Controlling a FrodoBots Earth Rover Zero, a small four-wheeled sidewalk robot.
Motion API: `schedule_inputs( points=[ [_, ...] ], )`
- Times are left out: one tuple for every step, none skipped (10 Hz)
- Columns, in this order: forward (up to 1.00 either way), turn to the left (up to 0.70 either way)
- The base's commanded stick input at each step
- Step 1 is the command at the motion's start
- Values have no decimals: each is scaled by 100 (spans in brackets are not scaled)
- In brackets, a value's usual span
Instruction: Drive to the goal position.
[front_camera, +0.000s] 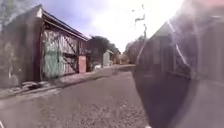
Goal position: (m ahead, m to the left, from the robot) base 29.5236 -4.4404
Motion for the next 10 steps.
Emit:
schedule_inputs(
  points=[
    [85, 0],
    [85, -27],
    [85, -27],
    [85, -27],
    [85, -27],
    [85, -21],
    [85, 0],
    [85, 0],
    [85, 0],
    [85, 0]
  ],
)
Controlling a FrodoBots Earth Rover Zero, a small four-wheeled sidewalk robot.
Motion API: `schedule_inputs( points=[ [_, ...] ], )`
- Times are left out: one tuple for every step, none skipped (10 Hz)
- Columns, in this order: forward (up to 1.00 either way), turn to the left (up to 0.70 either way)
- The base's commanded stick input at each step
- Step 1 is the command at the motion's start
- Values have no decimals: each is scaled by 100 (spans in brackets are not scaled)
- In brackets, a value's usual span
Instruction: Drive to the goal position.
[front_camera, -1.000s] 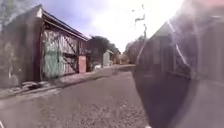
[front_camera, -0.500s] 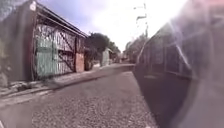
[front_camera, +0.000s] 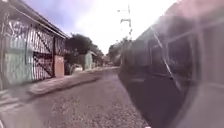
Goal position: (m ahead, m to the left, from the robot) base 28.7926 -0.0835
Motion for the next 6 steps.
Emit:
schedule_inputs(
  points=[
    [85, 0],
    [85, 0],
    [85, 0],
    [85, 0],
    [85, 0],
    [85, 0]
  ],
)
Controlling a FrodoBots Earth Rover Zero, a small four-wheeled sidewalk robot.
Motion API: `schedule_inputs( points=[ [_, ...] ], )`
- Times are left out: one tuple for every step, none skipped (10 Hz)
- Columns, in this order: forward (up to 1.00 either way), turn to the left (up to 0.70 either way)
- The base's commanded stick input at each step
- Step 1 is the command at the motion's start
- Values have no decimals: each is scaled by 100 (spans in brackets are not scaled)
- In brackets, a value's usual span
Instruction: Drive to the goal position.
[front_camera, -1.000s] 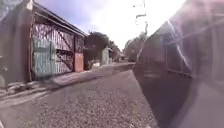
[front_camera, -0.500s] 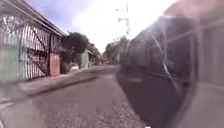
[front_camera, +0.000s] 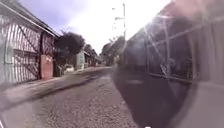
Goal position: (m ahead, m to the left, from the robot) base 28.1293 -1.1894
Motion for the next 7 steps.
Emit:
schedule_inputs(
  points=[
    [85, 6],
    [85, 27],
    [85, 27],
    [85, 25],
    [85, 7],
    [85, 0],
    [85, 0]
  ],
)
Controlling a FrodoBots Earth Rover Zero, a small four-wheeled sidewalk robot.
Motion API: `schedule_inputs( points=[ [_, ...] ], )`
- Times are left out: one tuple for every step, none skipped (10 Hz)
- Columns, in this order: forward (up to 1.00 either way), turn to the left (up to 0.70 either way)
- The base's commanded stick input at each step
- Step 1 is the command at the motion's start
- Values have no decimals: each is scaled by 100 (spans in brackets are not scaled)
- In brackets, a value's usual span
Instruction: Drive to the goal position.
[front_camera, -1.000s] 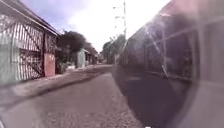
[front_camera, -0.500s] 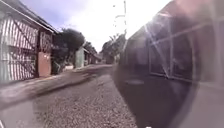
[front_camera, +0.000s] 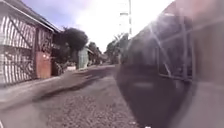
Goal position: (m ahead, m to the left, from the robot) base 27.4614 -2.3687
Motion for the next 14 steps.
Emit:
schedule_inputs(
  points=[
    [85, 0],
    [85, 0],
    [85, 0],
    [85, 0],
    [85, 0],
    [85, -3],
    [85, -27],
    [85, -27],
    [85, -2],
    [85, 0],
    [85, 0],
    [85, 0],
    [85, 0],
    [85, 0]
  ],
)
